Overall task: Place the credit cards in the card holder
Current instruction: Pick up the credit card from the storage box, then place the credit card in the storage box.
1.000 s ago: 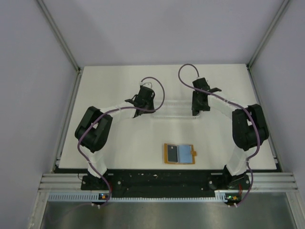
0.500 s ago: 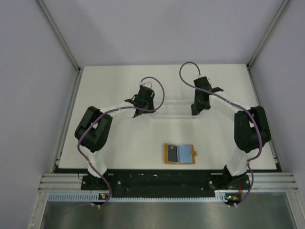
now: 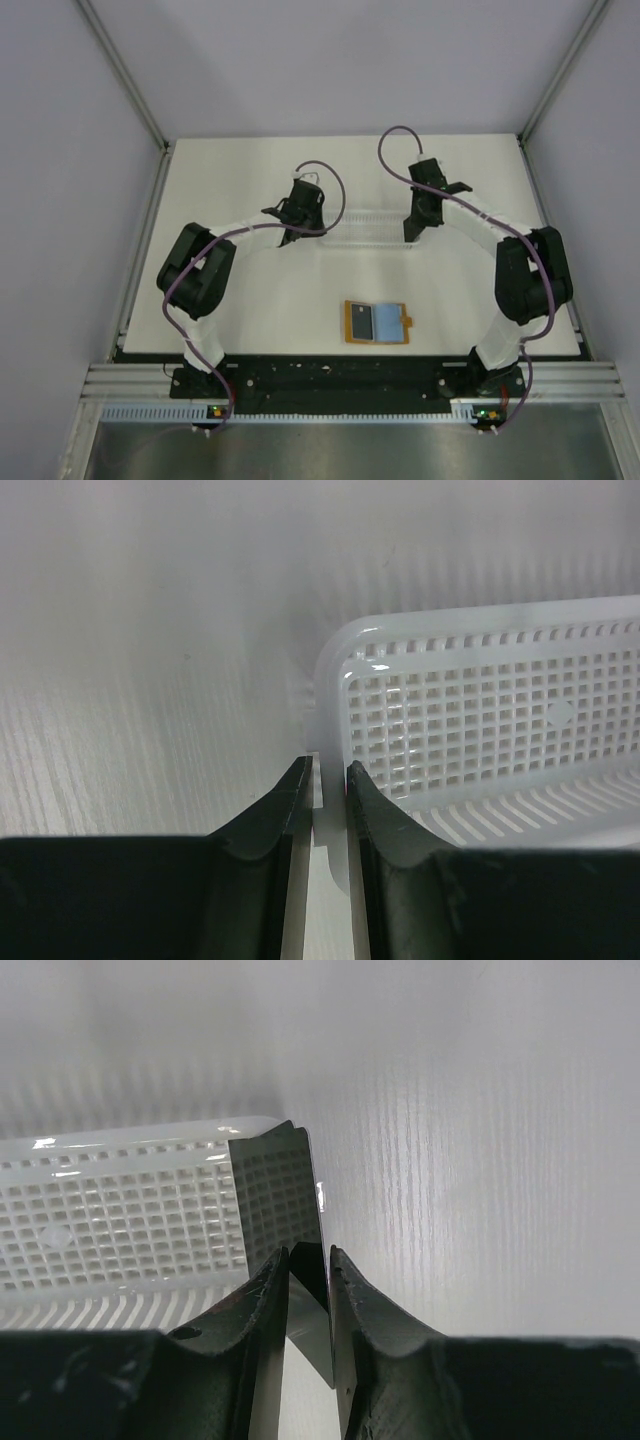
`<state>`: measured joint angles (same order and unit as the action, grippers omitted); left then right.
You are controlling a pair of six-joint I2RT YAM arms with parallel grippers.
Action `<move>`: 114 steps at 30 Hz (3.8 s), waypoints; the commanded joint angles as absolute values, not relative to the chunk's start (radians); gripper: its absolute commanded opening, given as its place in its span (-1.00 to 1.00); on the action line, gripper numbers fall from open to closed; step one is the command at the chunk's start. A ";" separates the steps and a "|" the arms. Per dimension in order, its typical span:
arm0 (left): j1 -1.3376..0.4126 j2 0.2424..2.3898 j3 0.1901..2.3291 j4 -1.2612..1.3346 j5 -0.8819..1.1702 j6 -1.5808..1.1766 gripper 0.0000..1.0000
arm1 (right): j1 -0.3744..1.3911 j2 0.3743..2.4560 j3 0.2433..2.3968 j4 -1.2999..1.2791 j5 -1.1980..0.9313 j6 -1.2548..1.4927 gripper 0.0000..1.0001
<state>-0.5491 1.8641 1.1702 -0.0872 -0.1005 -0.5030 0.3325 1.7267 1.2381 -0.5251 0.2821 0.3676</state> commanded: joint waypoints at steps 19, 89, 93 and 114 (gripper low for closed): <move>-0.534 1.885 1.169 -0.071 -0.112 -0.505 -0.89 | 0.311 1.574 1.241 -0.546 0.295 0.373 -1.00; -0.531 1.342 0.749 0.922 0.475 -1.149 0.33 | 0.311 1.085 0.551 0.793 -0.683 1.285 -1.00; -0.538 1.359 0.747 0.953 0.483 -1.158 0.16 | 0.310 1.081 0.551 0.795 -0.689 1.292 -1.00; -0.589 1.419 0.792 0.996 0.485 -1.177 -0.30 | 0.311 1.115 0.537 0.868 -0.721 1.344 -1.00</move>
<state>-0.5797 1.4128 0.7498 0.9134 0.4751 -1.1721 0.3176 1.1156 0.5472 0.8013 -0.7063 1.3399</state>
